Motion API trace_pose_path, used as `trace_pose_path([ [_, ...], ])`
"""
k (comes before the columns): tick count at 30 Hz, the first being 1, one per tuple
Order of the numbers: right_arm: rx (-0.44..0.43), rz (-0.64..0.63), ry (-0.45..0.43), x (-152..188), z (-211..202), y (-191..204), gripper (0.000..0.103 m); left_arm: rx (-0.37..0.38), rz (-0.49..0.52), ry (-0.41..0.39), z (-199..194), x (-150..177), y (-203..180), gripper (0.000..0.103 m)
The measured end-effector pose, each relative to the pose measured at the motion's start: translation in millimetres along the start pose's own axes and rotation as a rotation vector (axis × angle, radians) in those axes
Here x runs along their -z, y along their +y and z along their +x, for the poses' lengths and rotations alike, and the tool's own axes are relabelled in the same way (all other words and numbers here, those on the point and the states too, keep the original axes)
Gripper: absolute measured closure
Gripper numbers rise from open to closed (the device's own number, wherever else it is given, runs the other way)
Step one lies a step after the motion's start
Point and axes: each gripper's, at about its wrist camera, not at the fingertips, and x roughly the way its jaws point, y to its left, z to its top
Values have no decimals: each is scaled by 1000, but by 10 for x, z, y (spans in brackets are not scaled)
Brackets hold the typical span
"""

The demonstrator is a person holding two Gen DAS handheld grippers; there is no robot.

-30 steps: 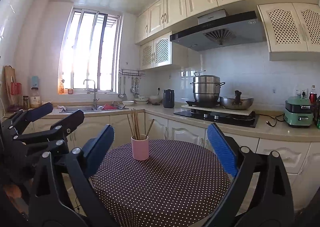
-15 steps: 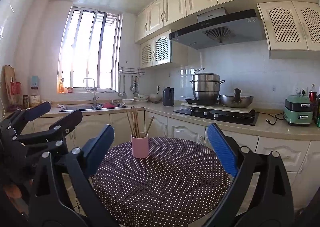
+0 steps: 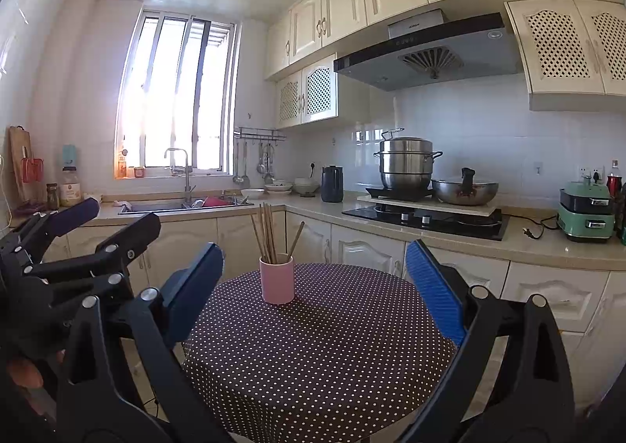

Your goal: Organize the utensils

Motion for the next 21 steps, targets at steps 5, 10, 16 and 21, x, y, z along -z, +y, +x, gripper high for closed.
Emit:
trace_pose_path([
  [5,-1,1,3,-10,-3,-17,10,-1,1,1,-3,-3,-4,16],
  [10,0,0,4,-10,1,-12,10,-4,4,0,4,8,6,16],
  [16,-2,1,10,11,18,-32,10,-4,5,4,15,21,14,16],
  [21,-4,3,14,13,34,-37,10,-8,8,4,12,34,23,16],
])
